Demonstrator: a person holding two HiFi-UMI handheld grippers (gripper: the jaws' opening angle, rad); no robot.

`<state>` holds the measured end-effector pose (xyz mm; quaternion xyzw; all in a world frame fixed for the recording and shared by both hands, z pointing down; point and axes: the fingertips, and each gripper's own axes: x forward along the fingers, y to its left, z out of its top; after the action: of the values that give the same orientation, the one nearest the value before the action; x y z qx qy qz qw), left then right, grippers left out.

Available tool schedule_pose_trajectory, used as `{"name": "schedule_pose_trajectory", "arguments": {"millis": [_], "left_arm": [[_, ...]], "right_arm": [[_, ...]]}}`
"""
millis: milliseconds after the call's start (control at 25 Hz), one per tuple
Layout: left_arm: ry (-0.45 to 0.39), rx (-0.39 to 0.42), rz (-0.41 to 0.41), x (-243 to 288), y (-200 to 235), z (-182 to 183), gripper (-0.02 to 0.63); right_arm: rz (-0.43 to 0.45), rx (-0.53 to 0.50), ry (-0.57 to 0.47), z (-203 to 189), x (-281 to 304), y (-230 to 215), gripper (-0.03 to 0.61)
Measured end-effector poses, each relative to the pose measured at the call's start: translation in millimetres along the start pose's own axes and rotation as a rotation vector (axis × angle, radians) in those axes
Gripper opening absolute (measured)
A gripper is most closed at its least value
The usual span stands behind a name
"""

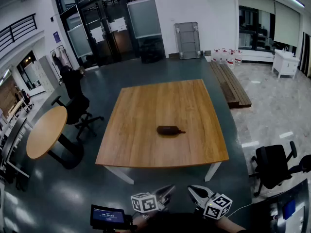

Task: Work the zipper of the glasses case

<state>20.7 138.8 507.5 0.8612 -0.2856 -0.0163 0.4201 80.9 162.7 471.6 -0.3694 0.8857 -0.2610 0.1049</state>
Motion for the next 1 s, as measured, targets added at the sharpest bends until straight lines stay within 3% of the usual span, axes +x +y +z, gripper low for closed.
{"name": "schedule_pose_trajectory", "arguments": {"millis": [600, 800, 1000], "left_arm": [[-0.002, -0.004, -0.014, -3, -5, -8, -0.002], [-0.046, 0.038, -0.031, -5, -13, 25, -0.002], [-0.038, -0.009, 0.001, -9, -9, 30, -0.002]], "right_arm": [[0.004, -0.017, -0.021, 0, -9, 5, 0.005], [0.048, -0.036, -0.072, 29, 5, 13, 0.006], [0.018, 0.055, -0.086, 34, 9, -1, 0.008]]}}
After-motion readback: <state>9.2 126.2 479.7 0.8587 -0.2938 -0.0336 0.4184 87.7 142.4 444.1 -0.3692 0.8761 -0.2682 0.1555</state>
